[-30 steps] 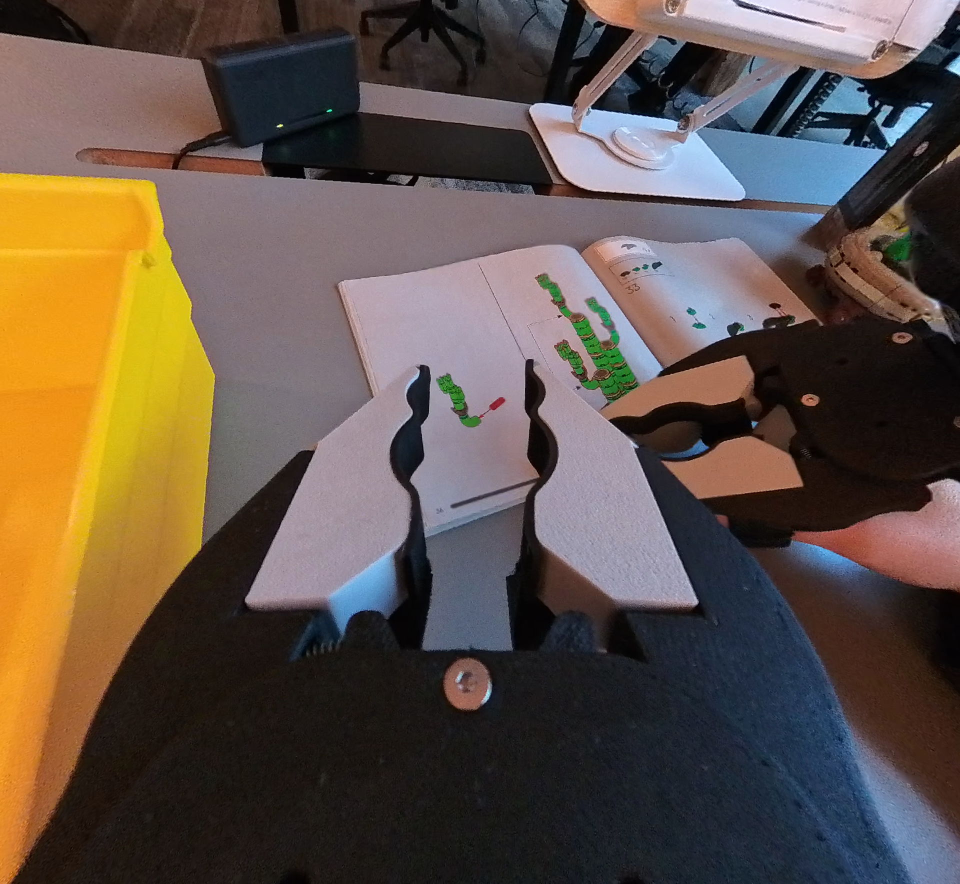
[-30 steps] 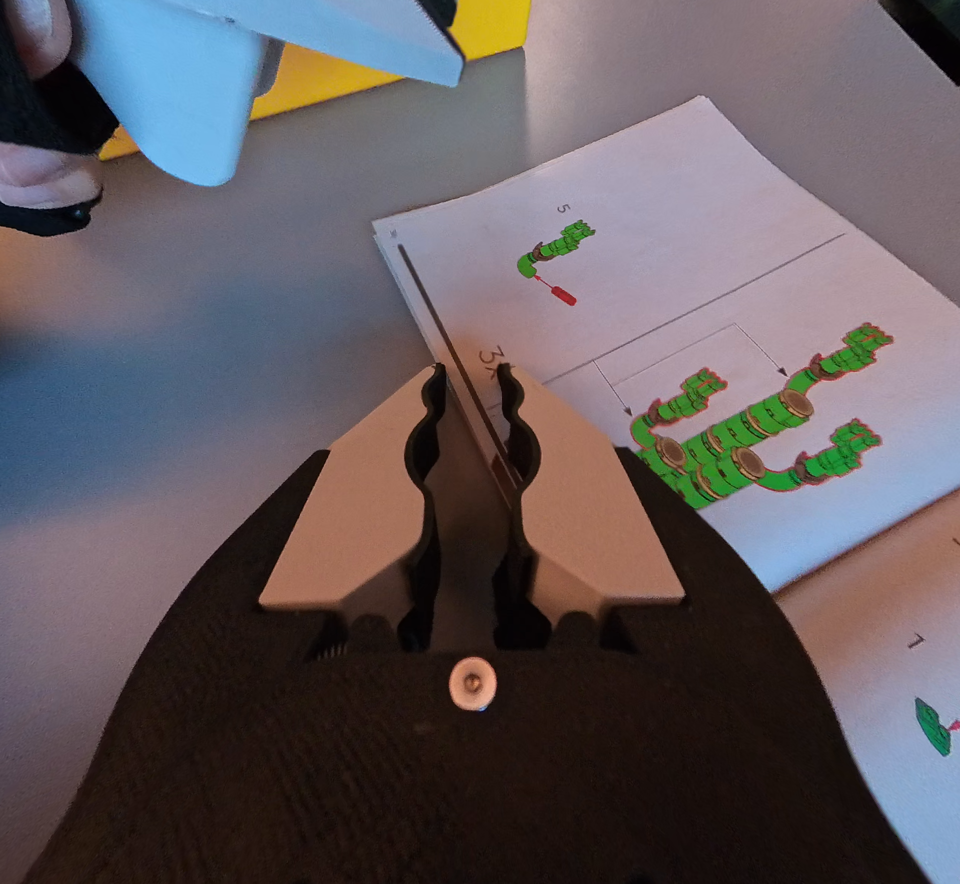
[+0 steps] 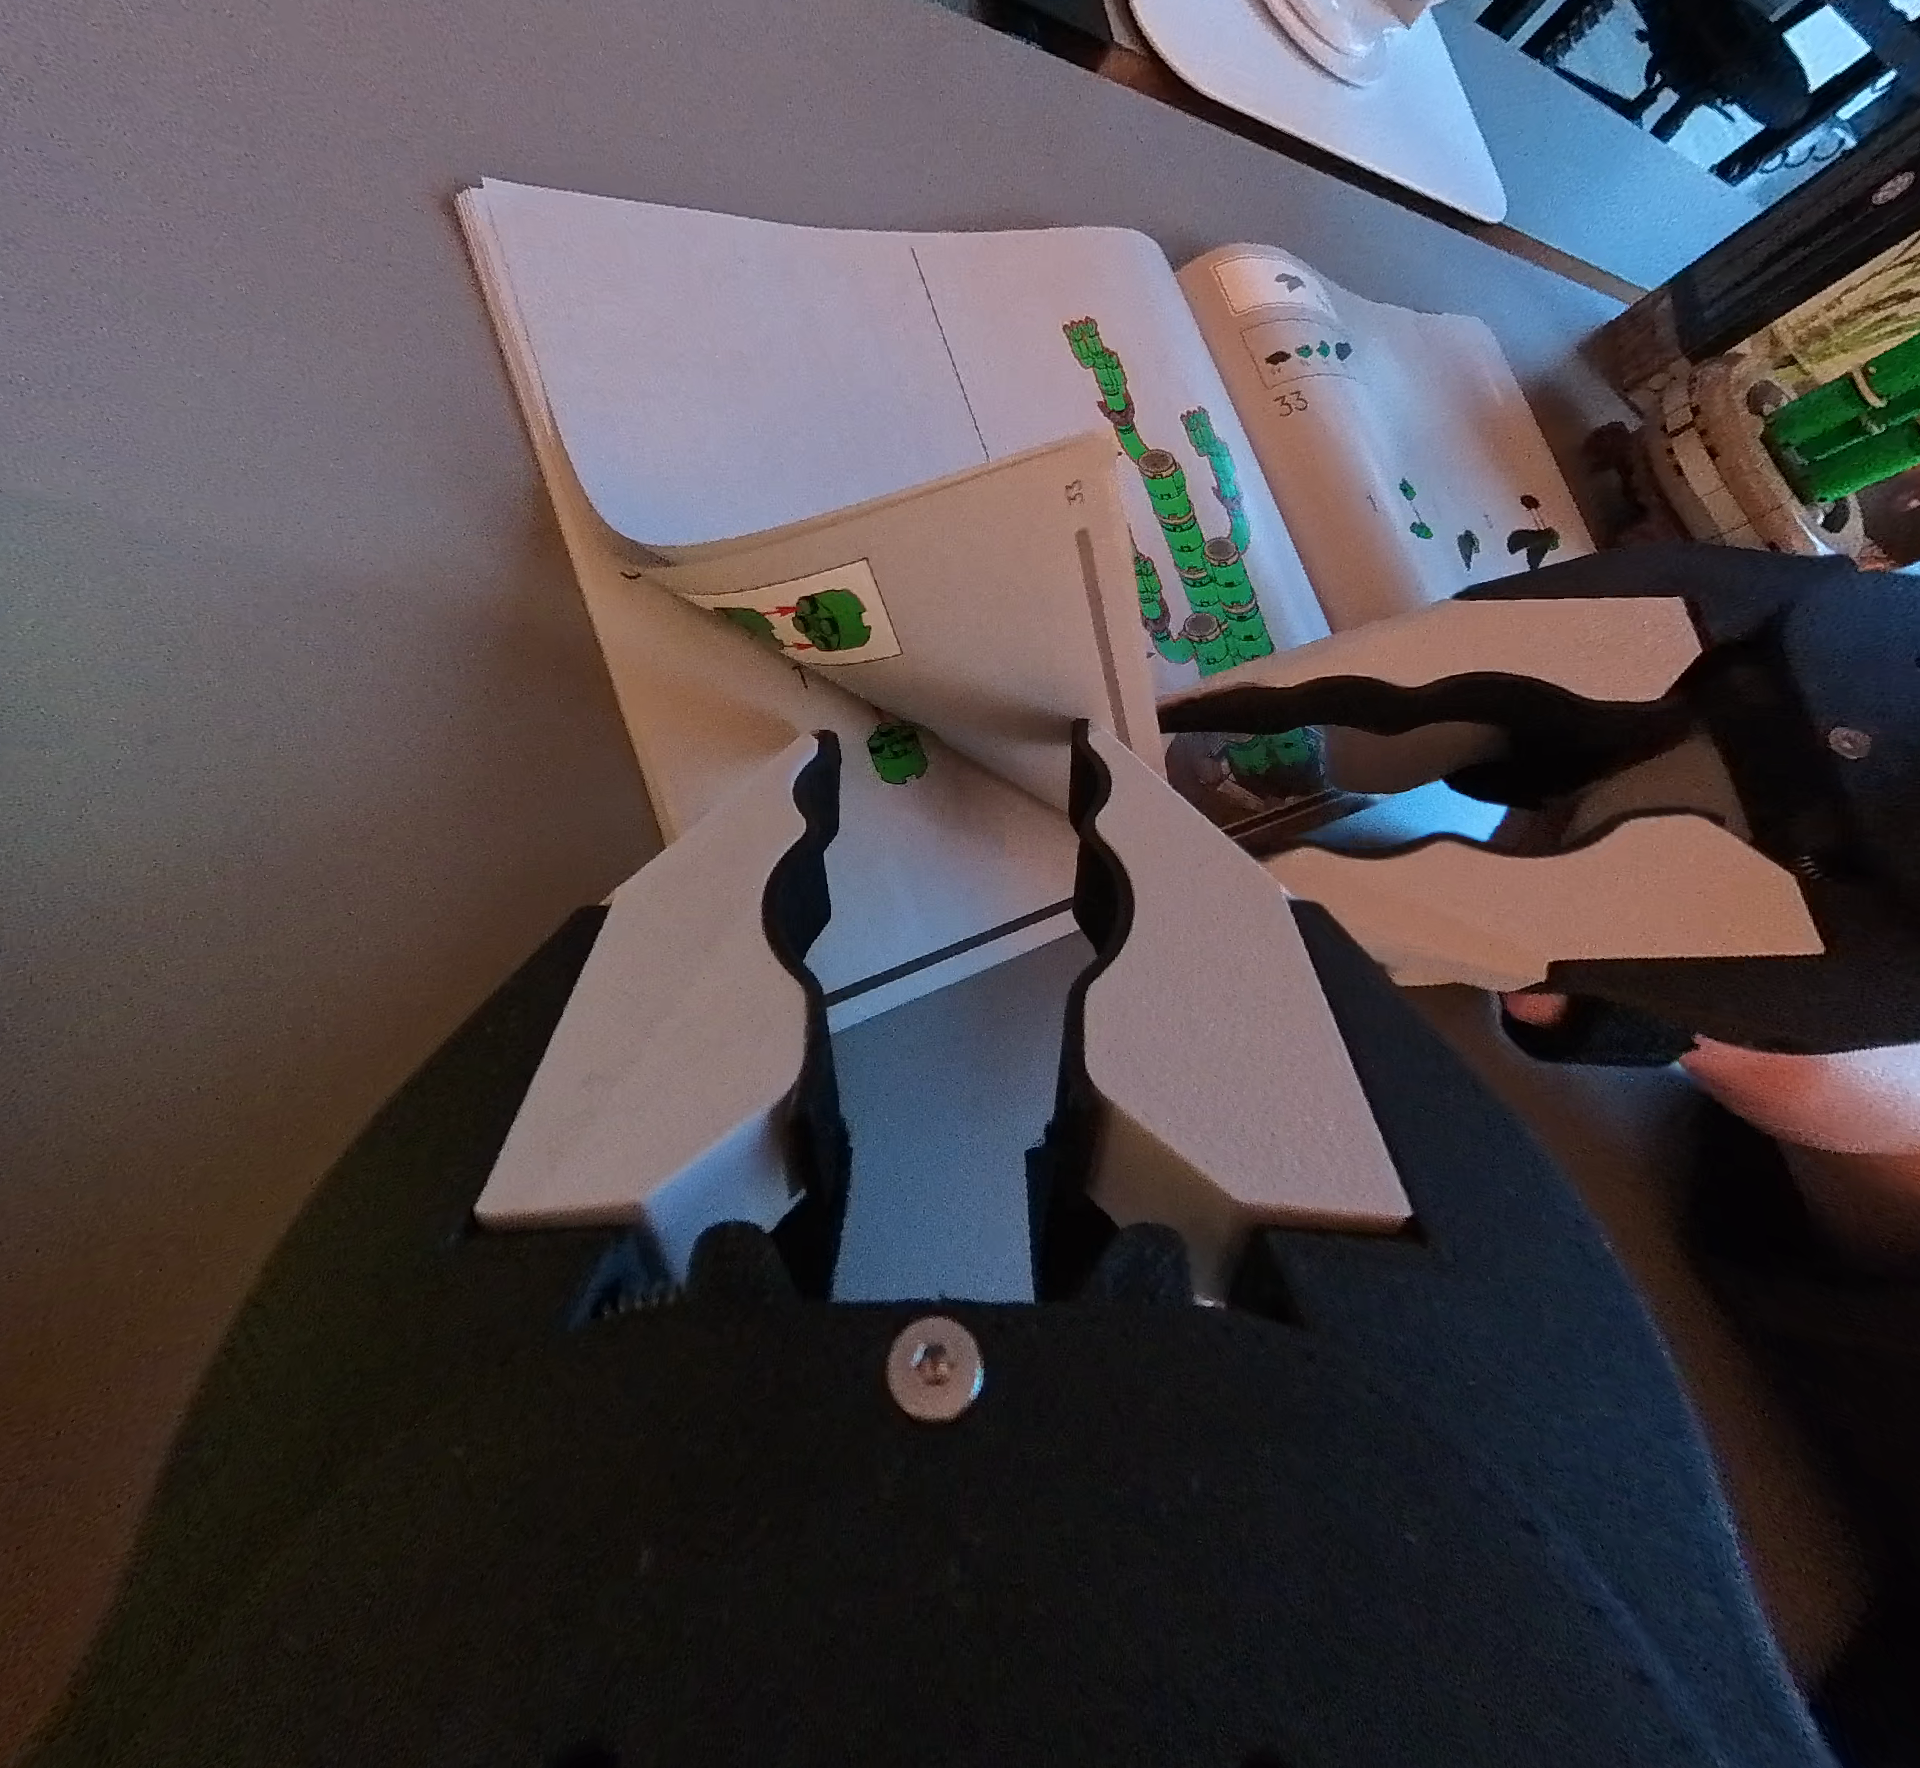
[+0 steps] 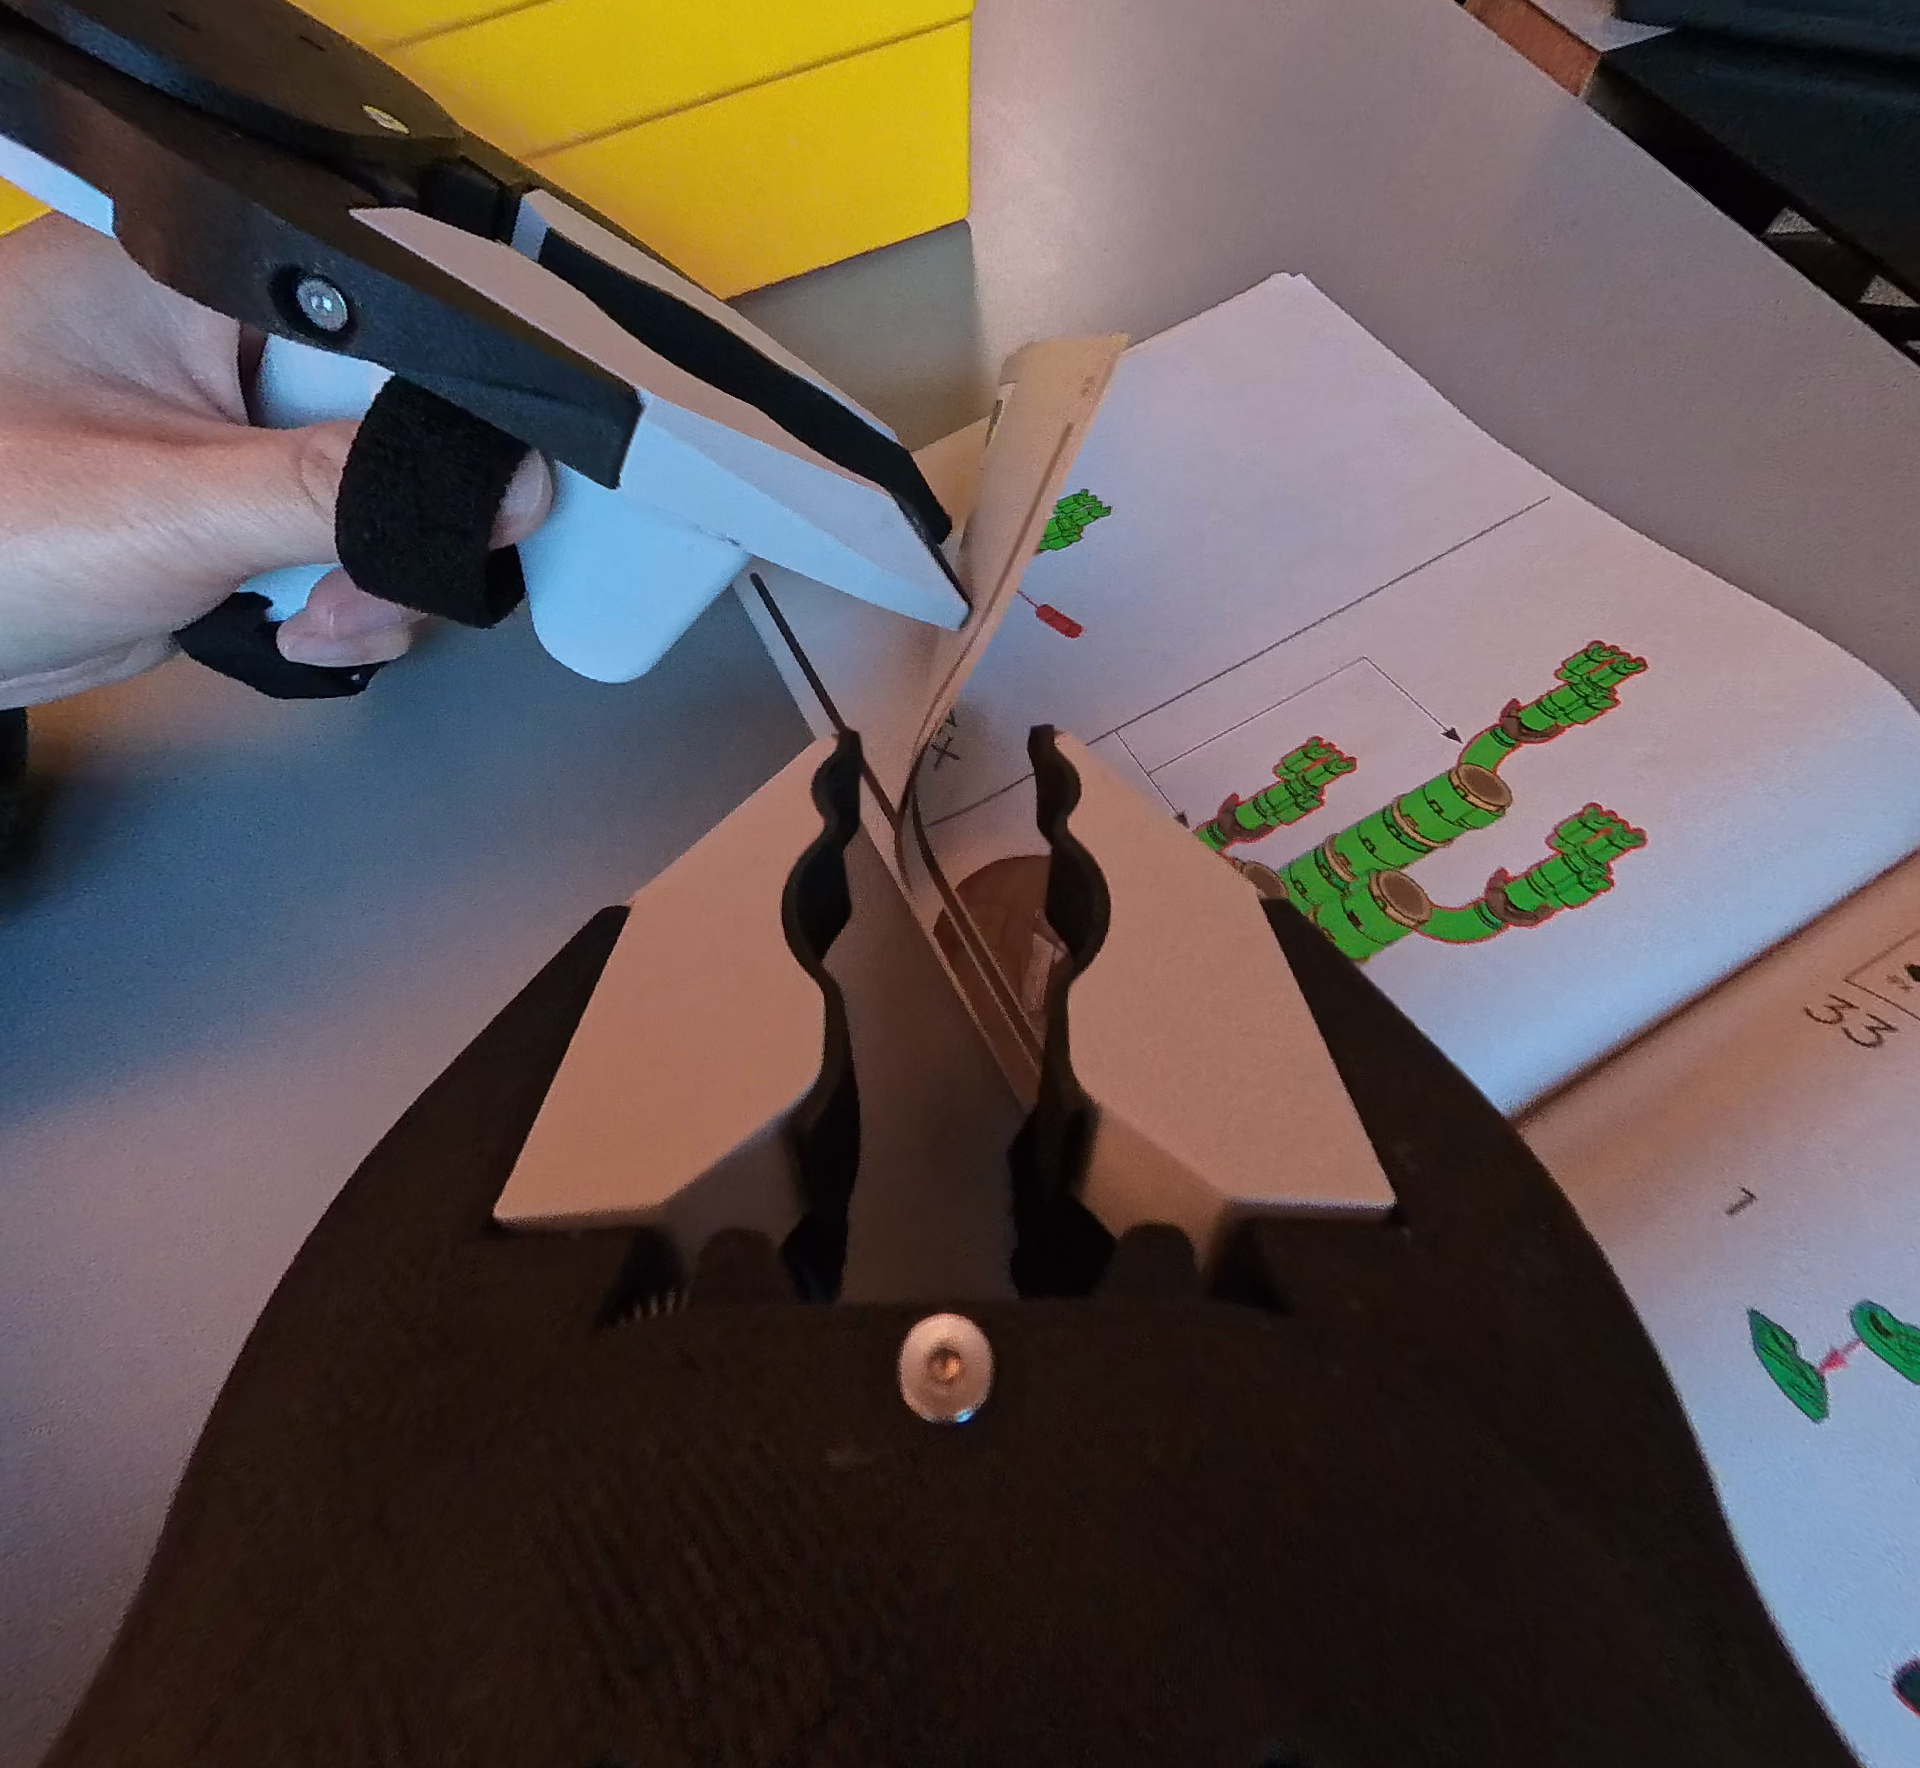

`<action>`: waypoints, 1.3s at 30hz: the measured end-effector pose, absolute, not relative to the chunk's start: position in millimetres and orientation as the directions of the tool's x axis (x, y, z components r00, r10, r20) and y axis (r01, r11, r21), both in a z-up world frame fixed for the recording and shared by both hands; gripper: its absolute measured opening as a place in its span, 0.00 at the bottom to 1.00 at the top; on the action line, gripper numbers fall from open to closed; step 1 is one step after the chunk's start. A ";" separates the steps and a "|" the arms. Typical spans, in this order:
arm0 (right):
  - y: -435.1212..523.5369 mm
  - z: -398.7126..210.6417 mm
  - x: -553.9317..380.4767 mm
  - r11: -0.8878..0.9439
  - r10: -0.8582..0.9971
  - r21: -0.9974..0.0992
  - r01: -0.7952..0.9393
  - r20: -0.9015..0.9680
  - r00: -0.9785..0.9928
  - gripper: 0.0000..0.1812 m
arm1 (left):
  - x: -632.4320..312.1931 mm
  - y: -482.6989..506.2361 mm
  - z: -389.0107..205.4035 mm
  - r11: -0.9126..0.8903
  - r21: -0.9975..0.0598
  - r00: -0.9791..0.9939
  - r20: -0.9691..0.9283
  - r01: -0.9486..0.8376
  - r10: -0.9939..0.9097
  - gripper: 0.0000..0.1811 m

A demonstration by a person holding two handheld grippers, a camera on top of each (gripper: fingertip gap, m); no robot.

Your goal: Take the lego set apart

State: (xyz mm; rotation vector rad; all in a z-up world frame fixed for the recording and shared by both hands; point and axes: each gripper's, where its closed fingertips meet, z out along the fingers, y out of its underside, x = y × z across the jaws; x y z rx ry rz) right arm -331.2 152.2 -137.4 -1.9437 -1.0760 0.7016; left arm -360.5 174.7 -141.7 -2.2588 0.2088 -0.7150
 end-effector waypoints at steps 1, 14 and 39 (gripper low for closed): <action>152.3 -137.4 -334.2 -0.329 0.868 -0.840 0.432 -0.090 0.488 0.19 | -360.2 174.9 -141.5 -0.710 -0.701 0.828 0.437 0.068 -0.351 0.24; 167.5 -113.3 -312.4 -0.282 0.811 -0.875 0.394 0.002 0.585 0.00 | -367.7 171.7 -112.2 -0.642 -0.751 0.800 0.477 0.155 -0.365 0.27; 168.1 -85.4 -149.5 -0.374 0.479 -0.927 0.023 -0.172 0.861 0.21 | -381.2 167.6 -156.5 -0.647 -0.702 0.903 0.012 -0.298 -0.429 0.11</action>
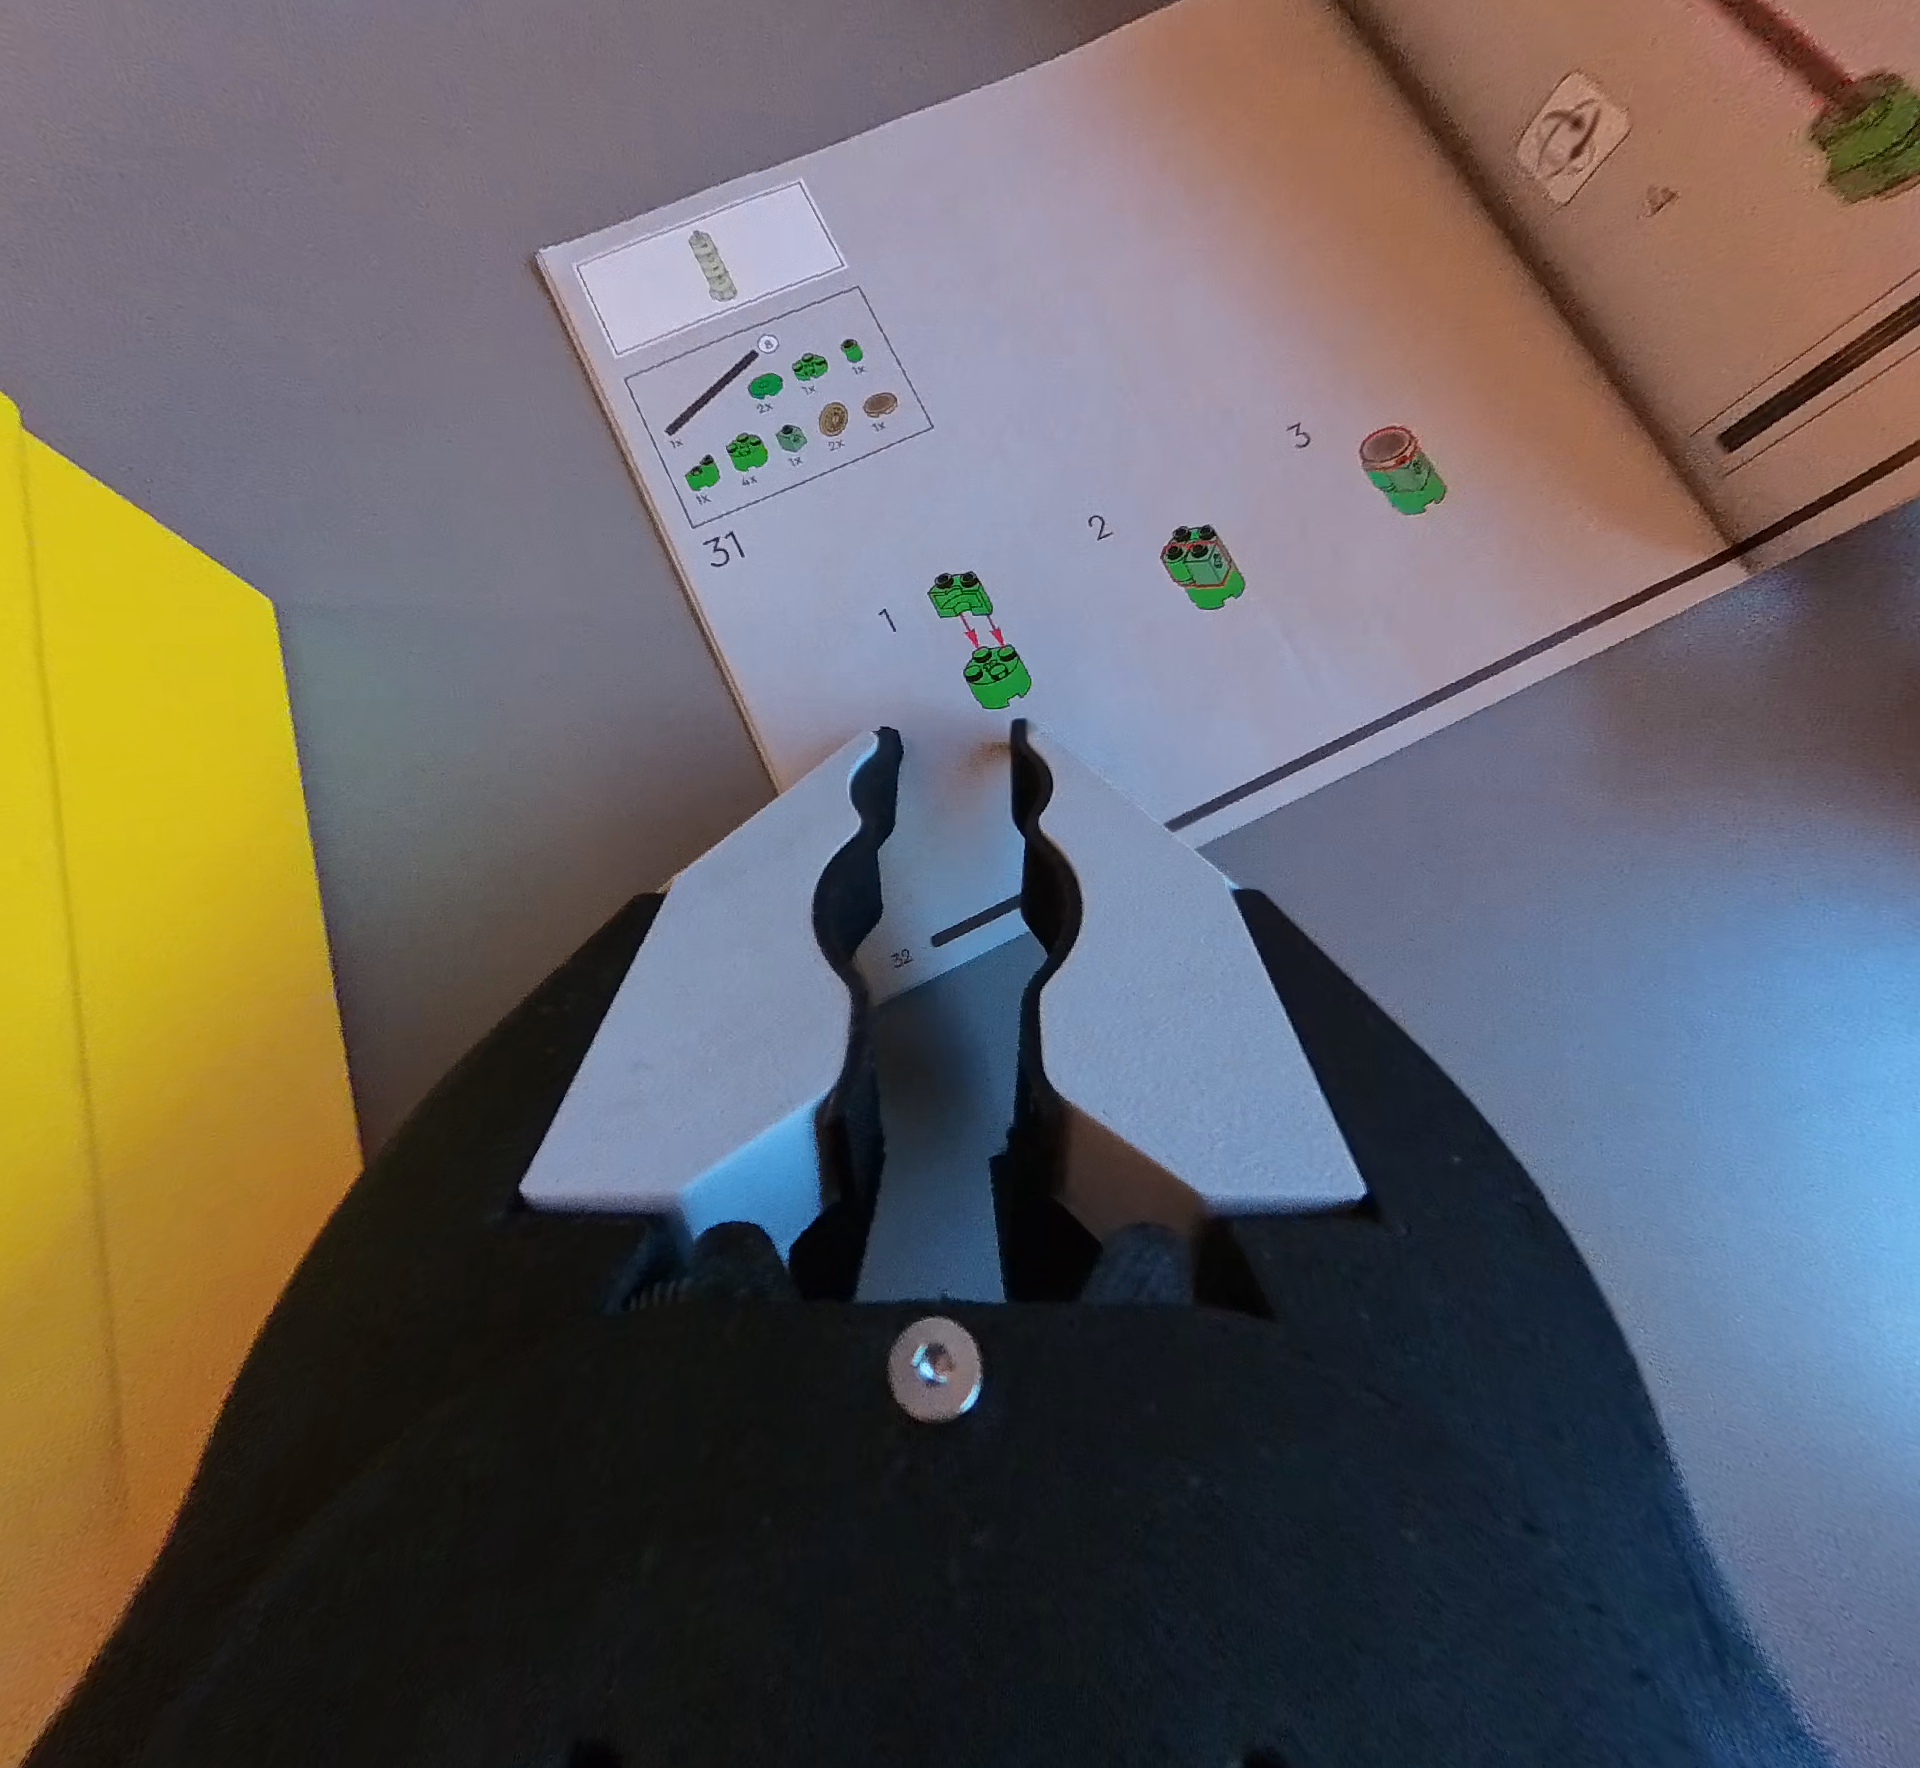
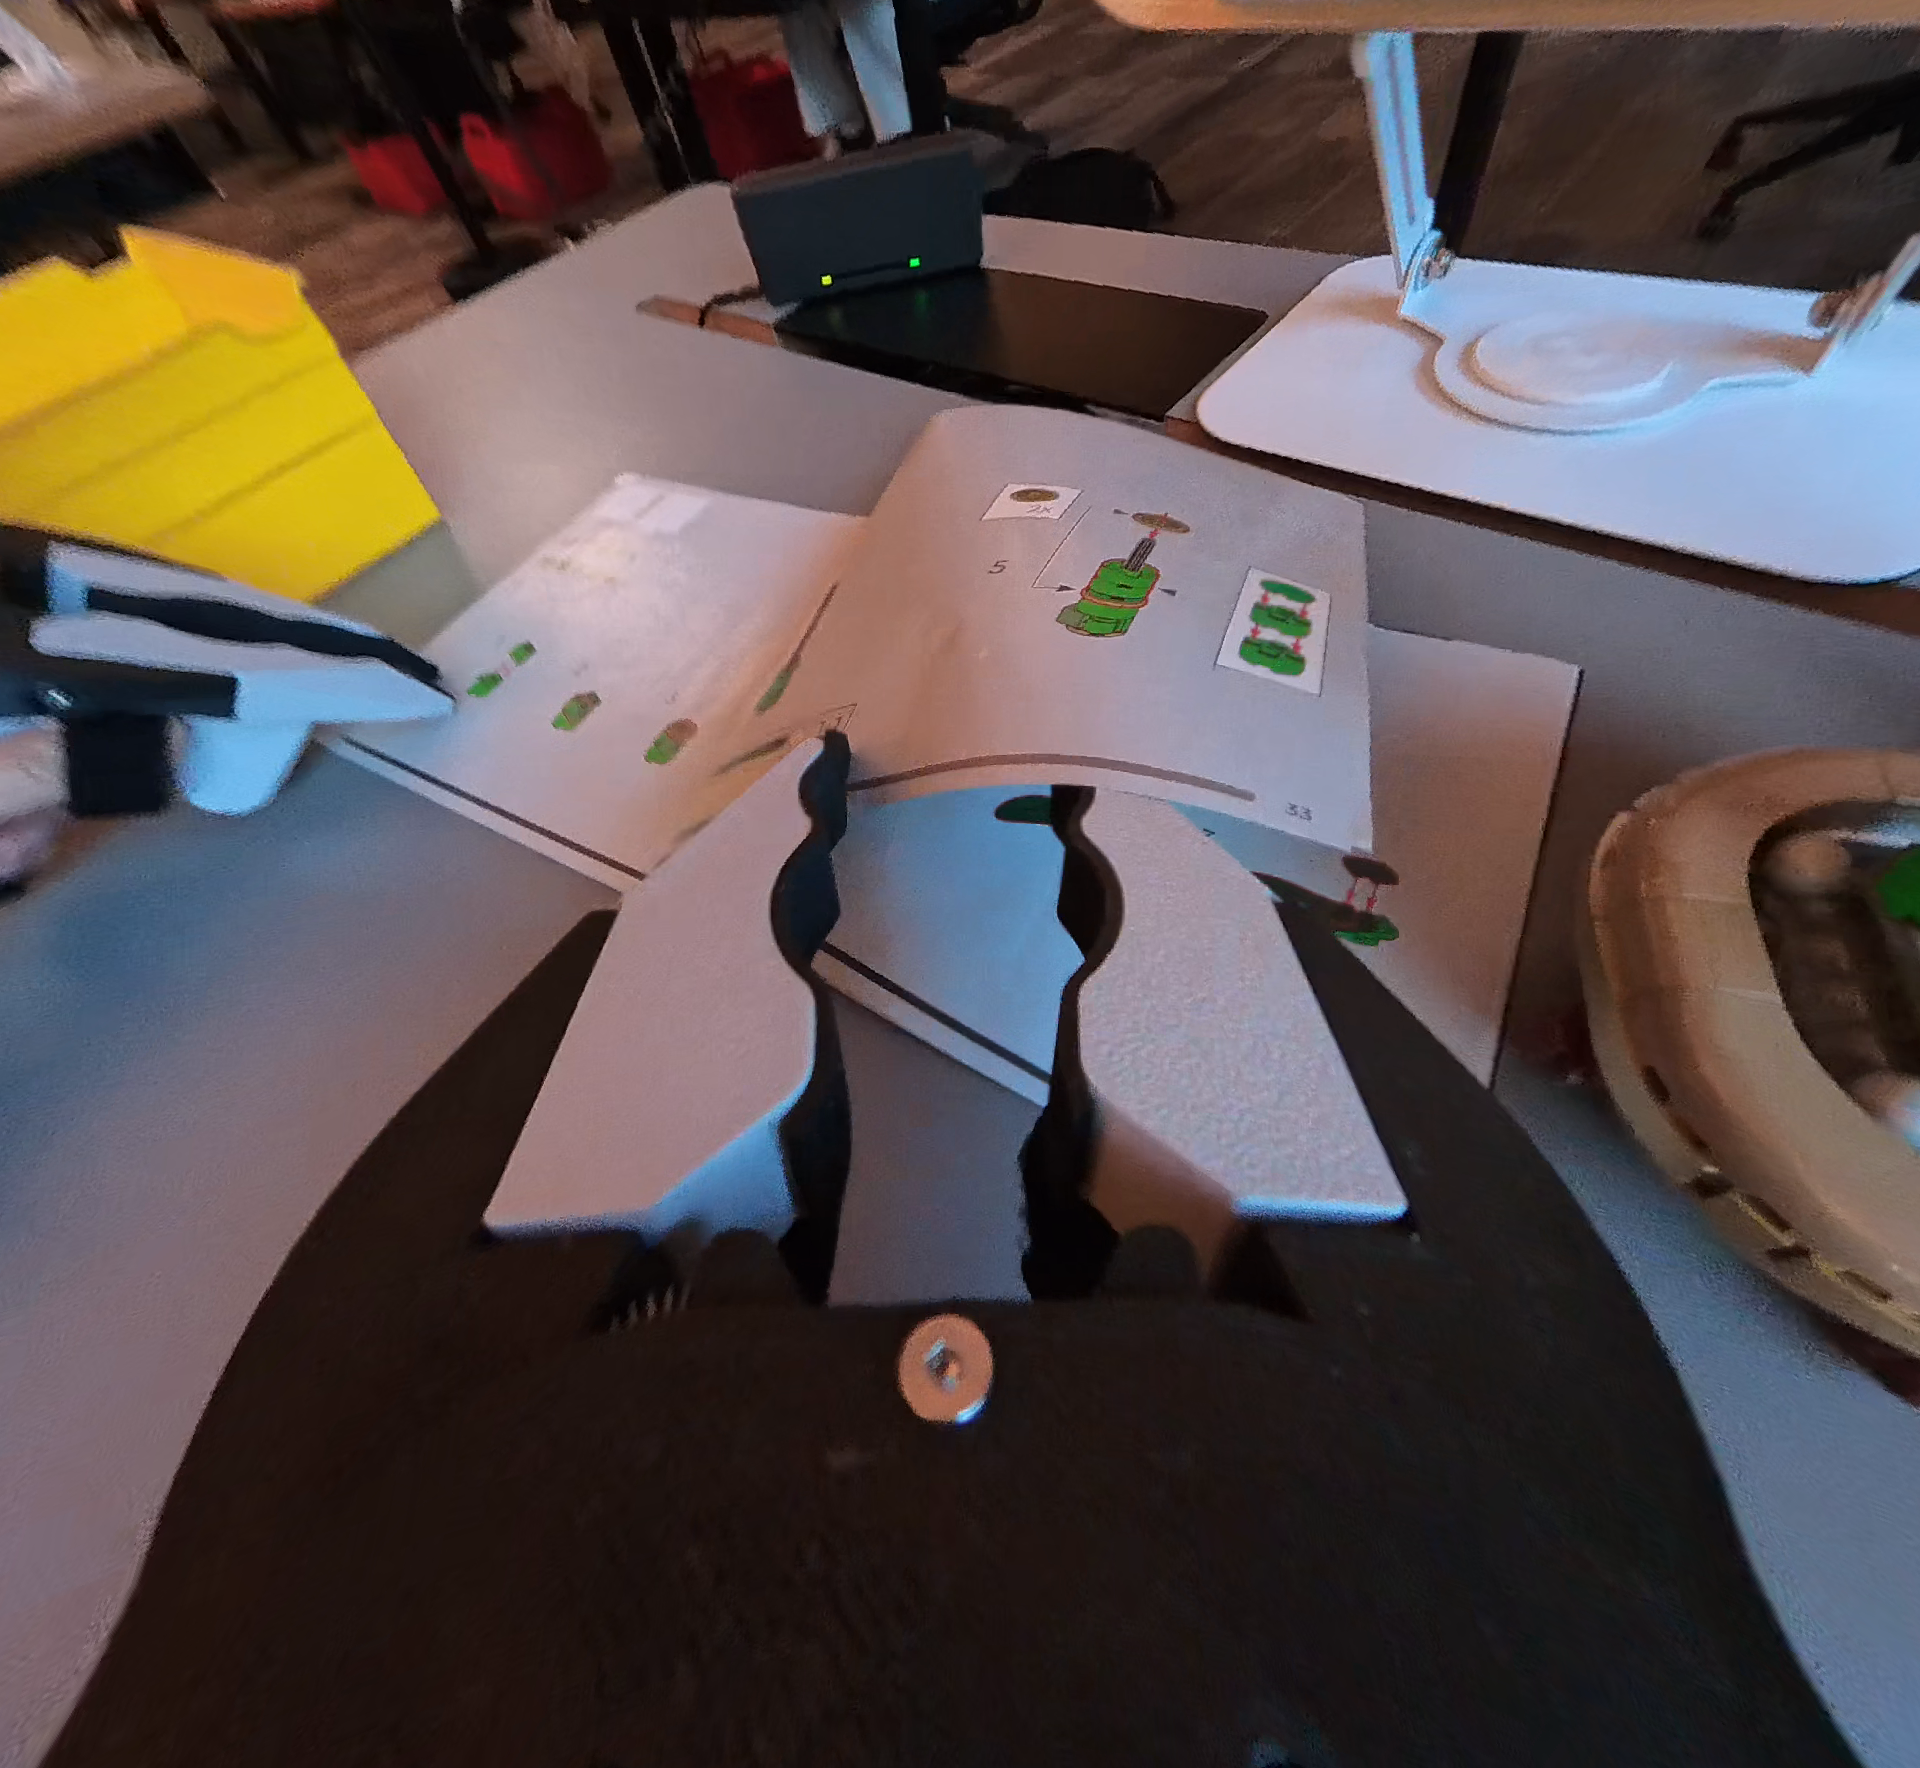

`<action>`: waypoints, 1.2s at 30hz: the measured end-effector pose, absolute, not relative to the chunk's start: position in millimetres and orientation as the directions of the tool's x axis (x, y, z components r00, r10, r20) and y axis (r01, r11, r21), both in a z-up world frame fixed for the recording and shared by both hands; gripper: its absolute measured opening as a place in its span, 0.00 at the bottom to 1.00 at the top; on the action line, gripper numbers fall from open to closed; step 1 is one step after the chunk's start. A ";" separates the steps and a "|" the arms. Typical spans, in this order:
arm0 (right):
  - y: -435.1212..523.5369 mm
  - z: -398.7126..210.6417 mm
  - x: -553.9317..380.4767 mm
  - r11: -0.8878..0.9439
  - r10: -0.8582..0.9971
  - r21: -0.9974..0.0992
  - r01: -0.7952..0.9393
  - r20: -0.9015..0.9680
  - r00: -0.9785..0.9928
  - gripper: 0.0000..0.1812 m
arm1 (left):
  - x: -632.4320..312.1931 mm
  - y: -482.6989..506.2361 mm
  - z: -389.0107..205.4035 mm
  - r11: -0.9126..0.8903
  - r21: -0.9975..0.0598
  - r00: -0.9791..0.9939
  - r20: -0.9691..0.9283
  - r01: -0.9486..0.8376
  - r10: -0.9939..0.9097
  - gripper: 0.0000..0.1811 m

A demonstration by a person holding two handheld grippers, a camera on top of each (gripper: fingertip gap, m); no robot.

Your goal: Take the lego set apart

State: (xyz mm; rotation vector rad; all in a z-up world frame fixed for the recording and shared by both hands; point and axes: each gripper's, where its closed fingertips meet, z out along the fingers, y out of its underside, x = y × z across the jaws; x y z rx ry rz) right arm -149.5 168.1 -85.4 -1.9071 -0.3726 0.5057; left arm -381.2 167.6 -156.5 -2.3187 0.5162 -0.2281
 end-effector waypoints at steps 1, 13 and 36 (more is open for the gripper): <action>168.6 -83.0 -146.3 -0.383 0.471 -0.924 -0.025 -0.218 0.855 0.21 | -381.7 167.8 -156.7 -0.639 -0.704 0.902 -0.004 -0.309 -0.432 0.11; 157.5 -82.8 -109.6 -0.435 0.395 -0.886 -0.158 -0.346 0.851 0.00 | -386.4 166.6 -157.2 -0.633 -0.706 0.903 -0.021 -0.317 -0.429 0.12; 134.0 -119.0 -99.7 -0.609 0.346 -0.766 -0.204 -0.488 0.801 0.15 | -419.2 160.8 -158.0 -0.697 -0.659 0.937 -0.033 -0.283 -0.349 0.24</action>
